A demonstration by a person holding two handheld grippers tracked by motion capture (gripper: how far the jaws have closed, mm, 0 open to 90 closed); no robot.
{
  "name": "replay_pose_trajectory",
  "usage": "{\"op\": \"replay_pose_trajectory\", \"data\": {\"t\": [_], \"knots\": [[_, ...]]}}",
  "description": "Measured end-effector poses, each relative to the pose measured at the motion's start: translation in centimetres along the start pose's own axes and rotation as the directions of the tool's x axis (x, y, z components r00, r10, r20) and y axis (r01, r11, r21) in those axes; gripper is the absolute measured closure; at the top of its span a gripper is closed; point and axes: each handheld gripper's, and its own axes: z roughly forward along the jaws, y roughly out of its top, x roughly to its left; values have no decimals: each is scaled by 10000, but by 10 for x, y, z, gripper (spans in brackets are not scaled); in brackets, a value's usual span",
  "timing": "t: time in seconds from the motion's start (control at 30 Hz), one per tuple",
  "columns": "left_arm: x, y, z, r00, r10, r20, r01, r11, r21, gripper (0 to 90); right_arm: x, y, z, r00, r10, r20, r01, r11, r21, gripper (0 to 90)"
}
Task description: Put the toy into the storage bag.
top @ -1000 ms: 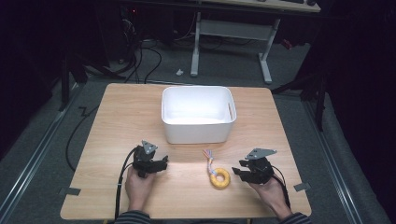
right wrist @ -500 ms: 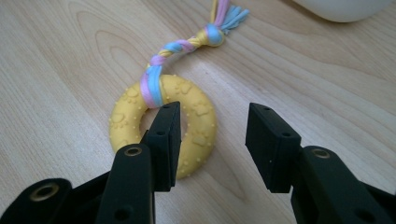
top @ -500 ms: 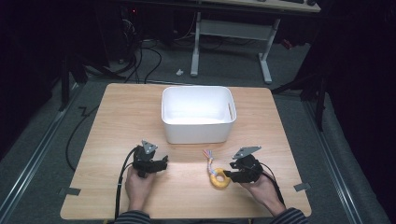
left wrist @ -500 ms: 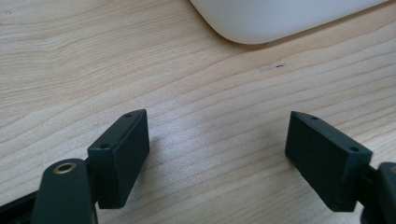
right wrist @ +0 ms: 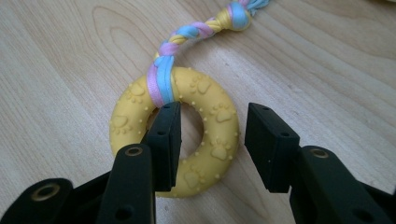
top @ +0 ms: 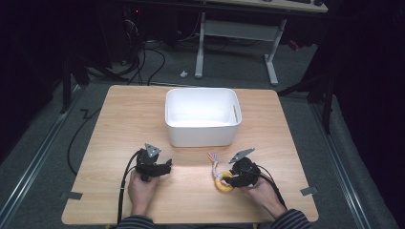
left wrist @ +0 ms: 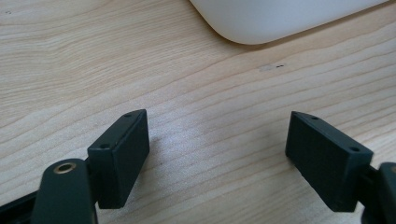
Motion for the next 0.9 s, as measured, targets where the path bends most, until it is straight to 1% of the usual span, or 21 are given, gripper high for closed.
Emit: {"op": "replay_pose_trajectory", "data": {"t": [0.03, 0.07, 0.1, 0.27, 0.4, 0.5, 0.8, 0.83, 0.9], "knots": [[0, 0, 0, 10000, 10, -11, -10, 10000, 4, 219, 1, 1, 2, 10000, -38, 37, 37, 9999, 164, 586], [0, 0, 0, 10000, 10, -11, -10, 10000, 4, 219, 1, 1, 2, 10000, -38, 37, 37, 9999, 164, 586], [0, 0, 0, 10000, 6, -4, -6, 10000, 17, 219, 2, 2, 3, 10000, -53, 29, 52, 9996, 293, 592], [0, 0, 0, 10000, 9, -2, -9, 10000, 18, 218, 1, 4, 4, 9998, -169, 101, 165, 9991, 393, 614], [0, 0, 0, 10000, 9, -2, -9, 10000, 18, 218, 1, 3, 5, 9996, -226, 195, 216, 9985, 503, 652], [0, 0, 0, 10000, 22, 2, -22, 10000, 27, 218, 1, 3, 5, 9998, -152, 149, 144, 9986, 510, 661], [0, 0, 0, 10000, 17, -5, -17, 10000, 11, 219, 0, 2, 5, 9998, -172, 115, 166, 9989, 444, 667], [0, 0, 0, 10000, 18, -6, -18, 10000, 11, 218, -1, 3, 5, 9999, -96, -94, 100, 9992, 393, 671], [0, 0, 0, 10000, 18, -2, -18, 10000, 11, 218, 0, 3, 4, 9999, -134, -100, 137, 9994, 325, 673]]}}
